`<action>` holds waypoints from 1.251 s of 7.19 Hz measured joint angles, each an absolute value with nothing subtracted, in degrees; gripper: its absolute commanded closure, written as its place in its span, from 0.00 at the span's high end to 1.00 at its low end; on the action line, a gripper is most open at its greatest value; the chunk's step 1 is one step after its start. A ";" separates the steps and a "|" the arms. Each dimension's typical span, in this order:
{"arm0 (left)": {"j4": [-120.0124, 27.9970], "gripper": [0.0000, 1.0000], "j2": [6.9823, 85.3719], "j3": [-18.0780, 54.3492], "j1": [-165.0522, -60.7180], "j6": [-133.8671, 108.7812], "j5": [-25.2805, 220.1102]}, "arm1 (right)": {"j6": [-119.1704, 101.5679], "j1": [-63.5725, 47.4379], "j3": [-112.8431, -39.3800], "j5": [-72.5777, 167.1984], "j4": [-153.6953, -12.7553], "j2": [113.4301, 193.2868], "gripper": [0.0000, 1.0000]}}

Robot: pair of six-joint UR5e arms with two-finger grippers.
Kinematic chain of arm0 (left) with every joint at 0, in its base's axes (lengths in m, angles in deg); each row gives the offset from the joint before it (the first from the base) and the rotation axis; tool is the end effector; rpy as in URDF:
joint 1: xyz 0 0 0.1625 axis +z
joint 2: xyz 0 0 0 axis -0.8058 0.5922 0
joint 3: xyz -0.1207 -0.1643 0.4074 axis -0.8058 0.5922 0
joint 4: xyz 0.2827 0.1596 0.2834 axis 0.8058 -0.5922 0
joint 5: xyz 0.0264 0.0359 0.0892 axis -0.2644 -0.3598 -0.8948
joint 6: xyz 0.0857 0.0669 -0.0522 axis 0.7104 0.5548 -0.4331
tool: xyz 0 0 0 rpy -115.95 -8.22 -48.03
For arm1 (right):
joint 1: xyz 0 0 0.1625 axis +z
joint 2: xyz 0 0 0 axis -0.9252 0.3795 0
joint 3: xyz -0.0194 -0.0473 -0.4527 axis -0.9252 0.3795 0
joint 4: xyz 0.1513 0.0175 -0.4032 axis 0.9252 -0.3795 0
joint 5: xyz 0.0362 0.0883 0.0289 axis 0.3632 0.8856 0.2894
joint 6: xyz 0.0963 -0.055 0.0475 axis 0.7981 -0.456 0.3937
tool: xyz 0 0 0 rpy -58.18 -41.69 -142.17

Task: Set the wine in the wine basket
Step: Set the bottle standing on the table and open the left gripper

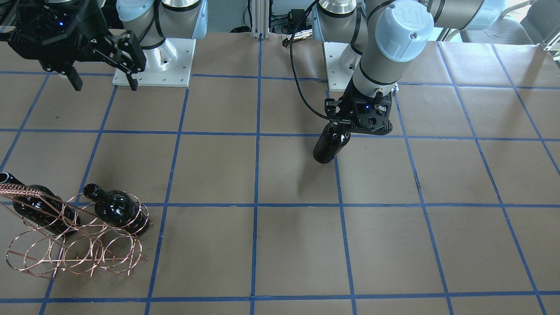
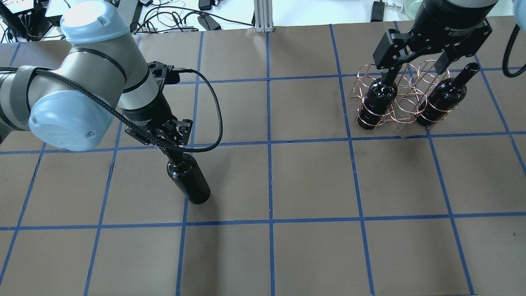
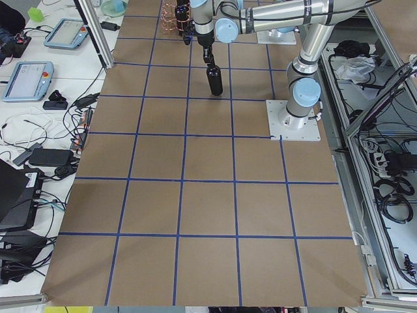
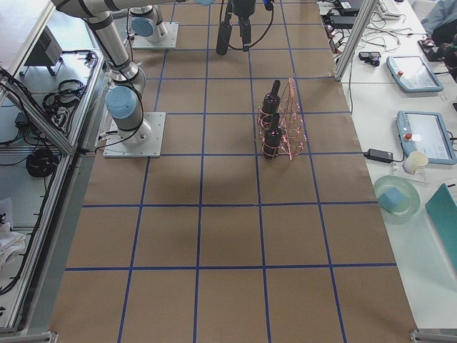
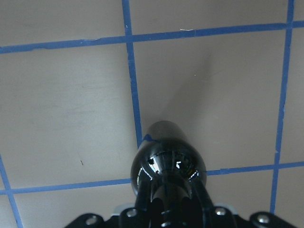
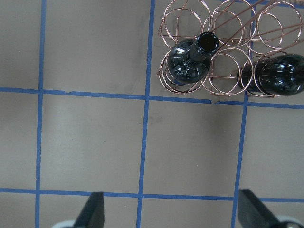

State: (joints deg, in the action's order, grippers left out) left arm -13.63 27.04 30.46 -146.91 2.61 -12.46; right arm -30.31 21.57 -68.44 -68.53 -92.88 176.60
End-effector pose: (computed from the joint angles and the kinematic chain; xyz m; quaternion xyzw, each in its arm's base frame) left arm -0.1639 -0.4760 0.3879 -0.0308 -0.9972 -0.0671 0.0128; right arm 0.1211 -0.4918 0.5603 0.0364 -0.9984 0.0355 0.0264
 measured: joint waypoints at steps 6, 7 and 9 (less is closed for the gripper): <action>-14.01 1.00 27.03 31.23 -146.94 0.16 -12.78 | -29.48 21.52 -68.20 -71.27 -92.10 177.07 1.00; -14.06 1.00 26.93 30.85 -146.94 -0.19 -12.80 | -29.58 21.56 -68.12 -70.57 -91.65 177.15 1.00; -15.23 1.00 26.73 28.93 -146.60 -0.44 -12.80 | -29.86 21.73 -68.00 -67.14 -91.29 177.22 1.00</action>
